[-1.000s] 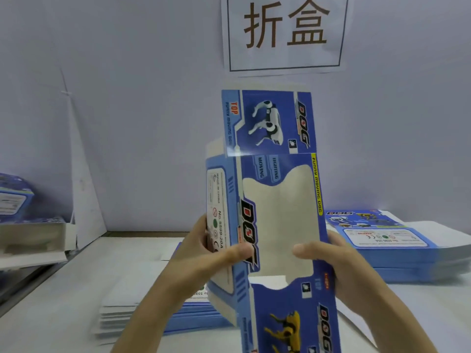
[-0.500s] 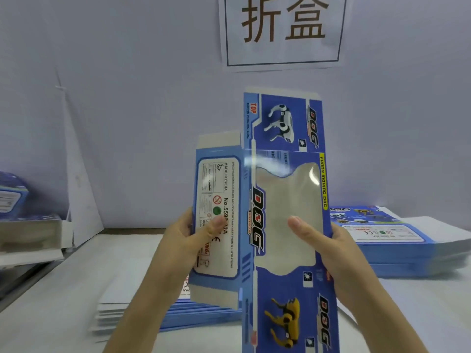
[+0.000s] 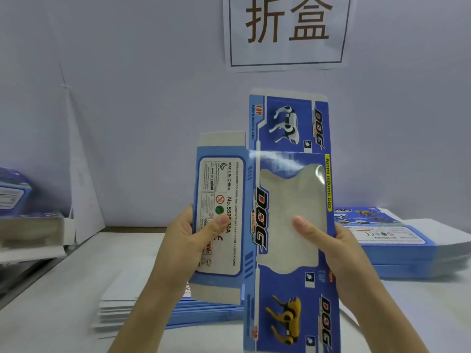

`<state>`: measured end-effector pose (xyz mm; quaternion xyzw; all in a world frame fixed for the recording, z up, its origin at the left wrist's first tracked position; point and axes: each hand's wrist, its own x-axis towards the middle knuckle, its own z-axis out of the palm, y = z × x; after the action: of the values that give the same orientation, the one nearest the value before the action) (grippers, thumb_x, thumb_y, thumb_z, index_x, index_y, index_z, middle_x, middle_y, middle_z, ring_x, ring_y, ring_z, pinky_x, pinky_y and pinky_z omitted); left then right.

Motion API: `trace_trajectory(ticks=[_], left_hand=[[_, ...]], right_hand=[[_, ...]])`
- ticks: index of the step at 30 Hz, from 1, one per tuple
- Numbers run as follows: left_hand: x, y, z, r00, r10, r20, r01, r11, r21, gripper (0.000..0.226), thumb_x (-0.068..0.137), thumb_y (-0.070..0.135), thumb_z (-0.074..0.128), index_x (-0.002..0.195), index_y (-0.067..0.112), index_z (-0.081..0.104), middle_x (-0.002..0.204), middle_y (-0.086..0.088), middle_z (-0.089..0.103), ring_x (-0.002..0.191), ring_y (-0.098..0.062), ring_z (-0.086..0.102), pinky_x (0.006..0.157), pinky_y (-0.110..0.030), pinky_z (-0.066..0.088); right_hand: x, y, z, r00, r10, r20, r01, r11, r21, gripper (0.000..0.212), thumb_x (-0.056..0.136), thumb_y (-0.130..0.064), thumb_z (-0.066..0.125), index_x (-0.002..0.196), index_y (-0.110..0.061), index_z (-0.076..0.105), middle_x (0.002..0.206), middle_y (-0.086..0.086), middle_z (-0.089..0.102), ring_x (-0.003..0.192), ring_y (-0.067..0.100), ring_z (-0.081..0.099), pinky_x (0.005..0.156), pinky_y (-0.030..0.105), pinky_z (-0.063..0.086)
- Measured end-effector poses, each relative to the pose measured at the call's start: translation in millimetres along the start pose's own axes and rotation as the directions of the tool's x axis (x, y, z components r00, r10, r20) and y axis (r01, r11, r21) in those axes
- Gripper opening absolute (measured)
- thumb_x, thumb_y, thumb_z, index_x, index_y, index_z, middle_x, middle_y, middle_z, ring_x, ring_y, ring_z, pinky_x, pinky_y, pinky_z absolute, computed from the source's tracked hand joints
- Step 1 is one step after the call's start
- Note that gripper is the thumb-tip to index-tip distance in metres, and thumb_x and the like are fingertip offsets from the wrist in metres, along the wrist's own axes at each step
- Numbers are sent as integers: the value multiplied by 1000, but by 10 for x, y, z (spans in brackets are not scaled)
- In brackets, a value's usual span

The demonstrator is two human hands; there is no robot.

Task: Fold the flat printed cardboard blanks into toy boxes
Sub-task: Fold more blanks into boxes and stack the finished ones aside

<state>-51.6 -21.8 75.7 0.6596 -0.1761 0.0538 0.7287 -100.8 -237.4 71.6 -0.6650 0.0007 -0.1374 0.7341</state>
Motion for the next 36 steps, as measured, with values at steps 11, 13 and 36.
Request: trace_trajectory(ticks=[11,13,36], left_hand=[[-5,20,-11,999,14,-38,-14,1000,6,43,64,43,68,104,29,62,91,3,76,79,-17,73,53,-26,56],[-9,18,1,999,23,-36,-23,1000,2,42,65,43,68,105,30,61,93,4,75,80,-17,73,53,-26,56],[-222,34,361,982,184,36,-186,934,305,100,62,79,64,140,63,5,149,33,20,139,7,23,115,-36,31]], right_hand=[[-9,29,56,1000,16,-23,-15,999,44,50,61,-44,75,101,-17,66,85,8,76,71,28,74,54,32,59],[-9,16,54,1000,14,-23,-13,1000,25,53,57,-47,75,100,-17,66,84,8,76,70,28,74,51,29,58],[-114,-26,352,942,-333,-38,332,942,-47,39,72,-36,68,109,-25,63,92,-14,75,82,6,71,60,14,52]])
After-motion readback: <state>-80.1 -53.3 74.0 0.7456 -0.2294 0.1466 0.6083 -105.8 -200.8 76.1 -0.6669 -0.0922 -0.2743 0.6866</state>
